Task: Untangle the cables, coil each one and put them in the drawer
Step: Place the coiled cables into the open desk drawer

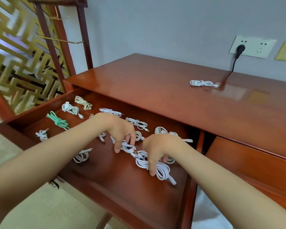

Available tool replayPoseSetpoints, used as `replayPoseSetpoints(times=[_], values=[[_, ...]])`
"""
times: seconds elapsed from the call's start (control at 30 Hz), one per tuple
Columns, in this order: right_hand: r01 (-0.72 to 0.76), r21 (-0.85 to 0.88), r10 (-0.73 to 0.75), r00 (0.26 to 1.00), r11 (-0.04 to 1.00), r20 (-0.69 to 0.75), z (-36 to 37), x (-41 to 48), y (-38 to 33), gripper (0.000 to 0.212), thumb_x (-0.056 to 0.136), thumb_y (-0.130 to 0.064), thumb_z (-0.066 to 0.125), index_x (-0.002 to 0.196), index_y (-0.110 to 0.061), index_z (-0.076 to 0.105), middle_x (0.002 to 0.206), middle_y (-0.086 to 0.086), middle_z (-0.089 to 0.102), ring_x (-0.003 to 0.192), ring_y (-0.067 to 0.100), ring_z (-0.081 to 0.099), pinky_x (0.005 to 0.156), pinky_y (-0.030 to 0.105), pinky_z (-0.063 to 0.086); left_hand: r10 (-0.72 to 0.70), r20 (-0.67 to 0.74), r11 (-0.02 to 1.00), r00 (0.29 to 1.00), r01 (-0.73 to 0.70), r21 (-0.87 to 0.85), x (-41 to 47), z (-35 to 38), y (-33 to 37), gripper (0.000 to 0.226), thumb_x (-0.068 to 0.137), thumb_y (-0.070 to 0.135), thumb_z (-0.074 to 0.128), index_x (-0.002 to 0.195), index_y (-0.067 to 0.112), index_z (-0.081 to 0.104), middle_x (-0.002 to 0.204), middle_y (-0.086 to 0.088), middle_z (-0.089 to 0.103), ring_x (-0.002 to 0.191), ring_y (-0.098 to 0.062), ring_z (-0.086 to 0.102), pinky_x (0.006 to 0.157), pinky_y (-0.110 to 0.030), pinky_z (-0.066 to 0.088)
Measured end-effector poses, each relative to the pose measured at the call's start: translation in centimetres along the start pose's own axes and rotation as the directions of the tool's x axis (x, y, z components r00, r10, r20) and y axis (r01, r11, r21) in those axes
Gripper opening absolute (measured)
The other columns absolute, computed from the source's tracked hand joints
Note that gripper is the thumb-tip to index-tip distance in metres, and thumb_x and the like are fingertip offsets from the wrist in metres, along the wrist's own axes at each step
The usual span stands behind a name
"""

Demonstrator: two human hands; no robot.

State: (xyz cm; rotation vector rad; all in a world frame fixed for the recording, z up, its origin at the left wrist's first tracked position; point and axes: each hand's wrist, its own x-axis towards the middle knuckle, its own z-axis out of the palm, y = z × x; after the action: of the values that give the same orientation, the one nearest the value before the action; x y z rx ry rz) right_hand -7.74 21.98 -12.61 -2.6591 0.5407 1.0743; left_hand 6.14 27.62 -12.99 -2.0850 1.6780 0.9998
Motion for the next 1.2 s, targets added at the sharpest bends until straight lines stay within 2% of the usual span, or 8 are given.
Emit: replayPoseSetpoints(times=[0.2,0.37,0.57,0.67,0.83,1.0,1.07,1.2], values=[[-0.001,-0.069,-0.001,1.000,0.998,-0.027,-0.3,-0.6,-0.4,0.047,0.072,-0.024,0.079,0.106,-0.005,0.053,0.083,0.009,0.058,0.060,0.016,0.054,0.061,0.026,0.050,-0.016,-0.009,0.992,1.000,0.017,0.127,0.0,0.3,0.4,0.058,0.068,0.006,0.081,0.120,0.015,0.059,0.115,-0.008,0.061,0.090,-0.015,0.052,0.067,-0.019,0.043],[0.025,0.132,-0.015,0.997,0.991,-0.075,-1.8,-1.1,0.6,0.056,0.072,-0.019,0.080,0.118,0.005,0.056,0.070,0.006,0.059,0.063,0.016,0.061,0.063,0.026,0.054,-0.001,-0.039,0.990,0.999,0.006,0.144,-0.9,-1.1,0.9,0.056,0.069,0.009,0.081,0.119,0.019,0.060,0.099,0.004,0.058,0.101,-0.018,0.056,0.084,-0.028,0.047],[0.044,0.324,0.039,0.969,0.945,-0.244,-5.4,-2.6,3.8,0.043,0.079,-0.011,0.073,0.115,0.006,0.058,0.072,0.008,0.060,0.064,0.015,0.060,0.061,0.024,0.054,0.081,-0.181,0.993,0.980,-0.064,0.096,-1.5,-5.6,2.3,0.043,0.075,0.008,0.076,0.115,0.019,0.062,0.098,0.003,0.061,0.084,-0.009,0.056,0.067,-0.010,0.043],[0.049,0.410,0.090,0.946,0.911,-0.313,-6.7,-2.9,5.9,0.027,0.081,-0.006,0.068,0.105,0.001,0.059,0.077,0.010,0.061,0.062,0.016,0.059,0.052,0.022,0.052,0.142,-0.283,0.990,0.948,-0.133,0.052,-0.6,-8.0,3.1,0.034,0.079,0.009,0.072,0.110,0.020,0.063,0.096,0.004,0.065,0.072,0.006,0.056,0.058,0.000,0.039],[0.008,0.455,0.225,0.861,0.891,-0.456,-8.1,-3.1,9.7,0.008,0.081,-0.001,0.063,0.087,-0.004,0.061,0.062,0.005,0.060,0.053,0.015,0.058,0.041,0.018,0.047,0.199,-0.345,0.980,0.917,-0.186,0.070,1.7,-11.2,4.9,0.028,0.084,0.004,0.064,0.110,0.016,0.064,0.095,0.000,0.068,0.064,0.013,0.056,0.062,0.000,0.038],[-0.040,0.532,0.366,0.769,0.846,-0.524,-8.9,-2.8,14.0,0.013,0.082,-0.003,0.060,0.093,-0.001,0.064,0.071,0.009,0.061,0.054,0.018,0.056,0.051,0.025,0.048,0.219,-0.432,0.976,0.875,-0.193,0.103,3.9,-13.8,6.8,0.025,0.088,0.005,0.059,0.110,0.014,0.065,0.095,0.000,0.065,0.093,-0.012,0.058,0.073,-0.012,0.040],[-0.075,0.562,0.424,0.739,0.824,-0.523,-9.1,-2.6,15.7,0.019,0.083,-0.006,0.058,0.100,-0.001,0.065,0.080,0.012,0.064,0.057,0.020,0.056,0.056,0.027,0.050,0.214,-0.463,0.977,0.860,-0.185,0.108,4.8,-14.8,7.4,0.024,0.088,0.007,0.059,0.109,0.016,0.066,0.095,0.001,0.063,0.100,-0.016,0.058,0.080,-0.021,0.042],[-0.141,0.603,0.524,0.670,0.785,-0.526,-9.6,-2.2,18.5,0.019,0.082,-0.008,0.057,0.098,-0.003,0.066,0.070,0.012,0.063,0.066,0.027,0.062,0.075,0.036,0.057,0.195,-0.532,0.981,0.824,-0.174,0.090,7.0,-16.7,8.2,0.026,0.088,0.007,0.056,0.109,0.017,0.066,0.102,-0.001,0.061,0.106,-0.019,0.057,0.087,-0.026,0.044]])
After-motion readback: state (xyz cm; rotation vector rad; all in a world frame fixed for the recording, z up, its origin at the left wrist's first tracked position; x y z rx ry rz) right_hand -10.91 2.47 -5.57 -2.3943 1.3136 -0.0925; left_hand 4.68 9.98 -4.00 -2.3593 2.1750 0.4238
